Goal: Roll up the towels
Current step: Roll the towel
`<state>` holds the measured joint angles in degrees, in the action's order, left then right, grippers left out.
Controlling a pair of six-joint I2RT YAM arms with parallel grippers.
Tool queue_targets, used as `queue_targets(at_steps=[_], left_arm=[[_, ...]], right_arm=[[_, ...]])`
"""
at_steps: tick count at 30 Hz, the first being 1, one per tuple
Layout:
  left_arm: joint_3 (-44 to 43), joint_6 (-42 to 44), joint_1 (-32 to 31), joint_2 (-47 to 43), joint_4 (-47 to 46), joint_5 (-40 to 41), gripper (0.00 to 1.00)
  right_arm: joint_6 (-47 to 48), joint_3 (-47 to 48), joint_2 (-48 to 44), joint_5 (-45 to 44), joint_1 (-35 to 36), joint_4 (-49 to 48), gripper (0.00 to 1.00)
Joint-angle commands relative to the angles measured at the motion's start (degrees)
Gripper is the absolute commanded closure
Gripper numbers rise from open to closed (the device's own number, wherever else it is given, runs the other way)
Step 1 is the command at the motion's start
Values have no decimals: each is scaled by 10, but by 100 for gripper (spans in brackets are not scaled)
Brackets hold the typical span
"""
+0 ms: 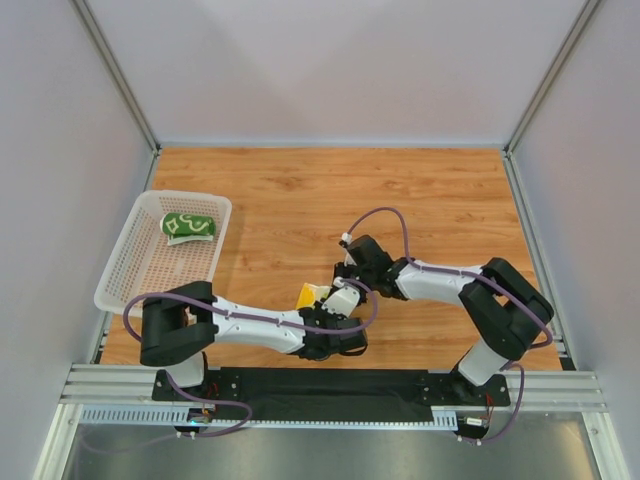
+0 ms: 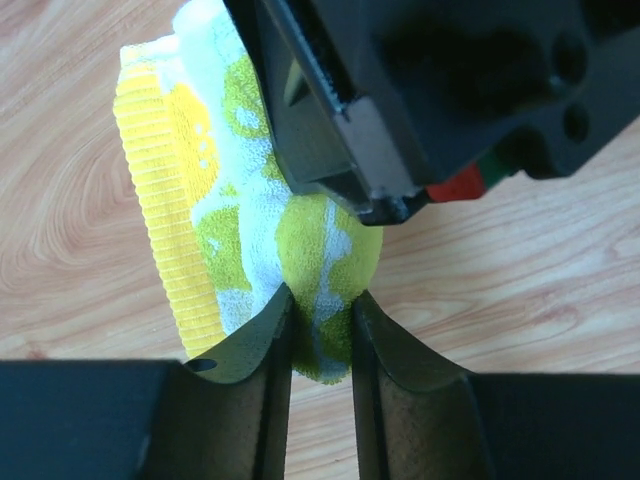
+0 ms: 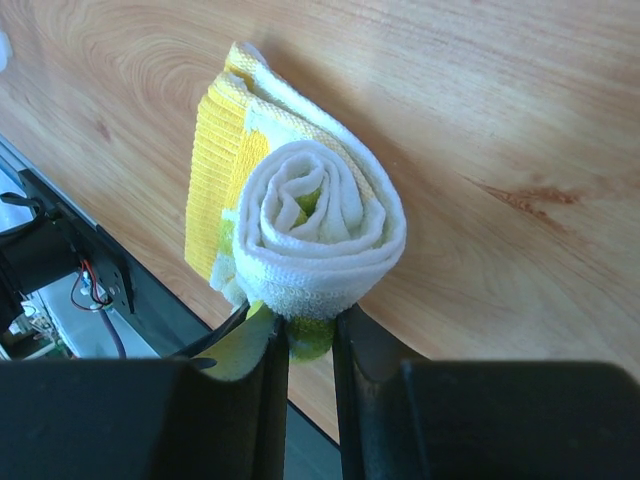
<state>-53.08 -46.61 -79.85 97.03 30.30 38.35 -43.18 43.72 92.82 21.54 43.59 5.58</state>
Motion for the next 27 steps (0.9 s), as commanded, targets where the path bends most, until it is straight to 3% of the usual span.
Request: queue_targets(at_steps=[1,6,23,27], left_arm=[[50,-38,17,26,37,-54,78],[68,-29,18,2,19,-66,90],[117,92,12,-70,-97,-132,97],[97,123,-6,-57,-104,-138,98]], right_arm=[[27,26,22,-7,-3,36,84],[42,43,47,-1,-19,39,77],[79,-14,37,1,-120,50,76],[81,-41,9,-9,-128,56,67]])
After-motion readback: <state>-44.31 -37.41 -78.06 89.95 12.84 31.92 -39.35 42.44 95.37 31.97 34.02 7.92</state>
